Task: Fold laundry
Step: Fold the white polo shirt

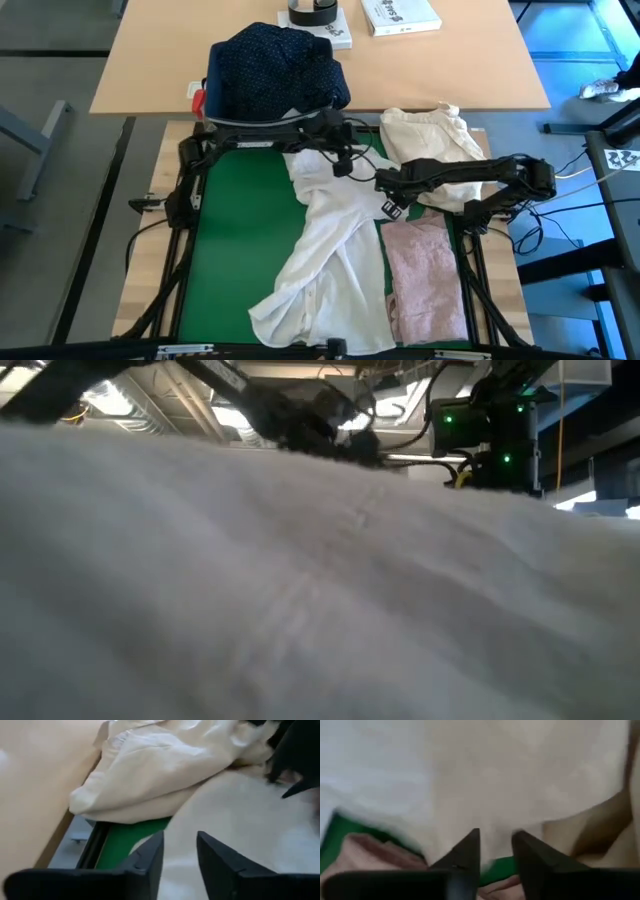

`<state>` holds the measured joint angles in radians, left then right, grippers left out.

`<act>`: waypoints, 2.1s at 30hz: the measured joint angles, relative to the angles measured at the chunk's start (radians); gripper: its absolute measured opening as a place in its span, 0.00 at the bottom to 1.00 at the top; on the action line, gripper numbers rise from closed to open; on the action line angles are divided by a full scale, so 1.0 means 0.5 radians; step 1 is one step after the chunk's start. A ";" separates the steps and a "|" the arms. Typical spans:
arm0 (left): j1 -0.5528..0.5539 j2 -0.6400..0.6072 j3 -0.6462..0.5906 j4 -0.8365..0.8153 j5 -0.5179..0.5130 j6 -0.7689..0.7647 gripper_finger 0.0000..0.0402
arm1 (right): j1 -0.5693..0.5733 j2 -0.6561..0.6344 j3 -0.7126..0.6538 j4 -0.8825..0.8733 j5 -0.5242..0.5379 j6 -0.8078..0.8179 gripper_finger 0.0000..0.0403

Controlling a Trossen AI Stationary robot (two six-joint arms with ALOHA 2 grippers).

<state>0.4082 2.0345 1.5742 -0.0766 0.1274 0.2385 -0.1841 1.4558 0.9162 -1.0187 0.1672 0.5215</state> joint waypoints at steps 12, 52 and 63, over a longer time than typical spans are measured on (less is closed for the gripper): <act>-0.377 -0.893 0.003 -1.497 -0.346 -0.816 0.37 | 0.002 -0.450 0.154 0.570 -0.316 -0.758 0.50; -1.635 -0.198 -1.086 0.017 -0.507 -3.285 0.35 | -0.506 0.822 0.159 1.810 -0.396 -1.207 0.49; -1.586 -0.625 -1.120 -1.897 -0.398 -2.714 0.35 | -0.611 0.857 0.253 1.838 -0.293 -0.851 0.49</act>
<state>-0.3850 1.7222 1.0143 -1.0249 -0.0716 -1.1185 -0.4894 1.8843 1.0425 -0.0998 0.0210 0.0960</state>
